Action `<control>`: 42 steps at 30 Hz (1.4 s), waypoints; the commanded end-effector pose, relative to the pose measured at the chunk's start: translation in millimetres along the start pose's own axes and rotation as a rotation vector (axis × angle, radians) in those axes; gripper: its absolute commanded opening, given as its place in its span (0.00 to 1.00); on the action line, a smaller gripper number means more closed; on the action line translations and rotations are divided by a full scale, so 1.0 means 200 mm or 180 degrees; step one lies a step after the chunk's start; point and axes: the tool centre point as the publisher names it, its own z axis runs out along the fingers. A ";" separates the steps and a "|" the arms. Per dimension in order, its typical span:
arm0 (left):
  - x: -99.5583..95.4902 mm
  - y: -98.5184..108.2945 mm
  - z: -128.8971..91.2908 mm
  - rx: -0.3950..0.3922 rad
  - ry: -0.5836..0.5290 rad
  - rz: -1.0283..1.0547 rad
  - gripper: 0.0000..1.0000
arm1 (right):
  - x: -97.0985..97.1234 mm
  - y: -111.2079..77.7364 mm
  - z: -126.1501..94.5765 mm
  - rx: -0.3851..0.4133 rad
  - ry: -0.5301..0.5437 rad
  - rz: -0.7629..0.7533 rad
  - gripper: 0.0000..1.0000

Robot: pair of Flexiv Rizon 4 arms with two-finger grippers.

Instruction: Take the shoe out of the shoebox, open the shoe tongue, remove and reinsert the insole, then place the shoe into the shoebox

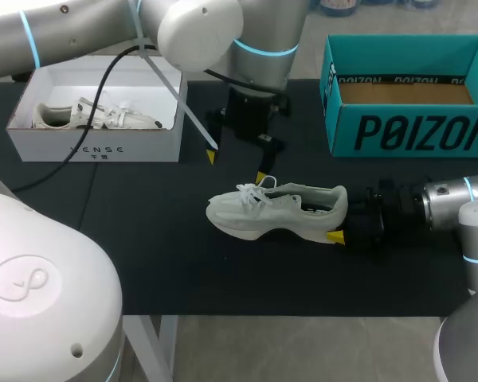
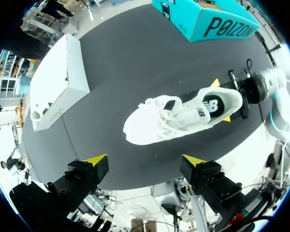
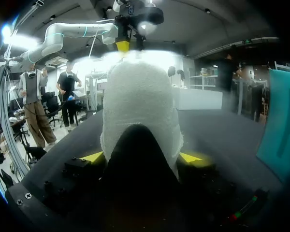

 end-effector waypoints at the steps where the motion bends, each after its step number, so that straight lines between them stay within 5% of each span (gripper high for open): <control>1: 0.00 0.00 0.00 0.0004 -0.0003 -0.0004 1.00 | 0.00 -0.01 0.02 0.0003 -0.0005 0.0003 0.00; 8: 0.07 -0.10 0.11 -0.0130 0.0191 -0.1088 1.00 | 0.00 -0.01 0.02 0.0003 -0.0005 0.0003 0.00; 16: 0.26 -0.15 0.18 0.0046 0.0052 -0.1128 1.00 | 0.00 -0.01 0.02 0.0003 -0.0005 0.0003 0.00; 42: 0.52 -0.31 0.32 0.0012 -0.0228 -0.1092 1.00 | 0.00 -0.01 0.02 0.0003 -0.0005 0.0003 0.00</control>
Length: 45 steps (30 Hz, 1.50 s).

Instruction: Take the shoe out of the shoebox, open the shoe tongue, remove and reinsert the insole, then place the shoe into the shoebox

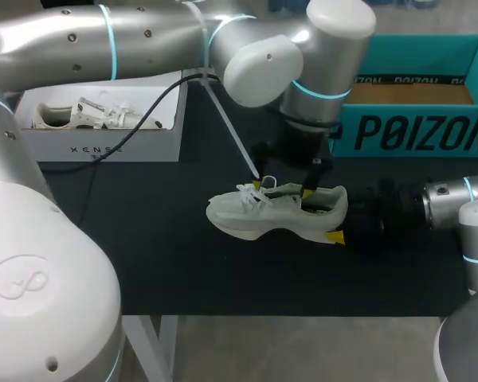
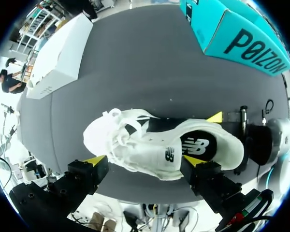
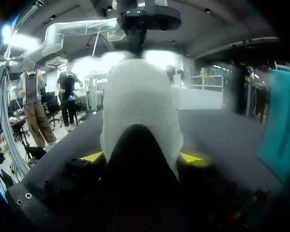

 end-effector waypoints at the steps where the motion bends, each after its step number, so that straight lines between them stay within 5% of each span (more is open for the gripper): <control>1: 0.10 -0.04 0.04 -0.0059 -0.0194 0.0013 1.00 | 0.00 -0.01 0.02 0.0002 -0.0005 0.0003 0.00; 12: 0.14 -0.06 0.14 -0.0169 -0.0385 0.0005 1.00 | 0.00 -0.01 0.02 0.0002 -0.0005 0.0003 0.00; 20: 0.08 -0.01 0.17 -0.0214 -0.0489 -0.0032 1.00 | 0.00 -0.01 0.02 0.0002 -0.0005 0.0003 0.00; 21: 0.07 0.00 0.17 -0.0213 -0.0505 -0.0039 0.83 | 0.00 -0.01 0.02 0.0002 -0.0005 0.0003 0.00; 22: 0.06 0.00 0.18 -0.0215 -0.0505 -0.0042 0.49 | 0.00 -0.01 0.02 0.0002 -0.0005 0.0003 0.00; 24: 0.04 0.01 0.18 -0.0225 -0.0513 -0.0072 0.23 | 0.00 -0.01 0.02 0.0002 -0.0005 0.0003 0.00; 25: 0.03 0.01 0.18 -0.0228 -0.0510 -0.0074 0.00 | 0.00 -0.01 0.02 0.0002 -0.0005 0.0003 0.00; 45: -0.18 -0.01 0.01 0.0001 -0.0436 -0.0351 0.00 | 0.00 -0.01 0.02 0.0002 -0.0005 0.0003 0.00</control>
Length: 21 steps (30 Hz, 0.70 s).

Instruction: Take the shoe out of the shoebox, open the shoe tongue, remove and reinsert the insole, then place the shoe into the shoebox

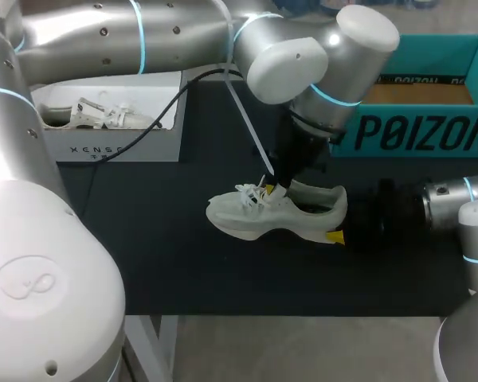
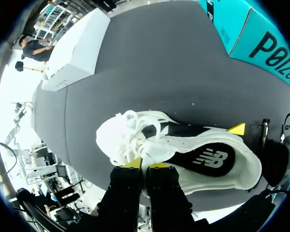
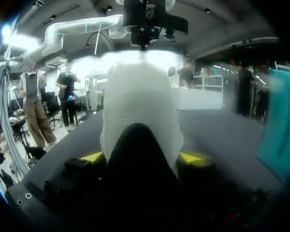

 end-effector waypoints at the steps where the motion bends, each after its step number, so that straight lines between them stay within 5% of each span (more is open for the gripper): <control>1: -0.11 0.02 -0.03 0.0058 0.0086 -0.0057 0.00 | 0.00 -0.01 0.02 0.0003 -0.0005 0.0003 0.00; 15: -0.27 0.03 0.02 -0.0048 0.0254 -0.0350 0.24 | 0.00 -0.01 0.02 0.0003 -0.0005 0.0003 0.00; 17: -0.26 0.03 0.03 -0.0058 0.0263 -0.0351 0.47 | 0.00 -0.01 0.02 0.0003 -0.0005 0.0003 0.00; 19: -0.24 0.04 0.02 -0.0090 0.0369 -0.0307 1.00 | 0.00 -0.01 0.02 0.0003 -0.0005 0.0003 0.00; 21: -0.22 0.05 0.00 -0.0123 0.0539 -0.0249 1.00 | 0.00 -0.01 0.02 0.0003 -0.0005 0.0003 0.00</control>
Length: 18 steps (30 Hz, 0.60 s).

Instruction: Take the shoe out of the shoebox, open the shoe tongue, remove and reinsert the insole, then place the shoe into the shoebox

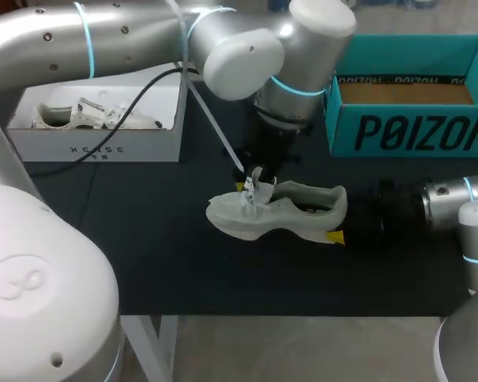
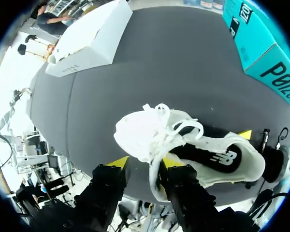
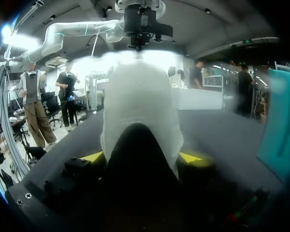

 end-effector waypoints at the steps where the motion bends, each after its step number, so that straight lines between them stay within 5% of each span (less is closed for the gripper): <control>1: 0.00 0.01 -0.01 -0.0072 0.0361 0.0067 1.00 | 0.00 -0.02 0.02 0.0002 -0.0006 0.0003 0.00; 10: 0.11 0.05 0.01 -0.0213 0.0624 0.0244 1.00 | 0.00 -0.02 0.02 0.0002 -0.0006 0.0003 0.00; 11: 0.12 0.05 0.02 -0.0221 0.0653 0.0247 0.88 | 0.00 -0.02 0.02 0.0002 -0.0006 0.0003 0.00; 12: 0.13 0.05 0.02 -0.0235 0.0677 0.0263 0.48 | 0.00 -0.02 0.02 0.0002 -0.0006 0.0003 0.00; 14: 0.14 0.06 0.02 -0.0253 0.0708 0.0275 0.23 | 0.00 -0.02 0.02 0.0002 -0.0006 0.0003 0.00; 15: 0.15 0.06 0.03 -0.0259 0.0719 0.0279 0.02 | 0.00 -0.02 0.02 0.0002 -0.0006 0.0003 0.00; 18: 0.16 0.06 0.02 -0.0262 0.0764 0.0315 0.00 | 0.00 -0.02 0.02 0.0002 -0.0006 0.0003 0.00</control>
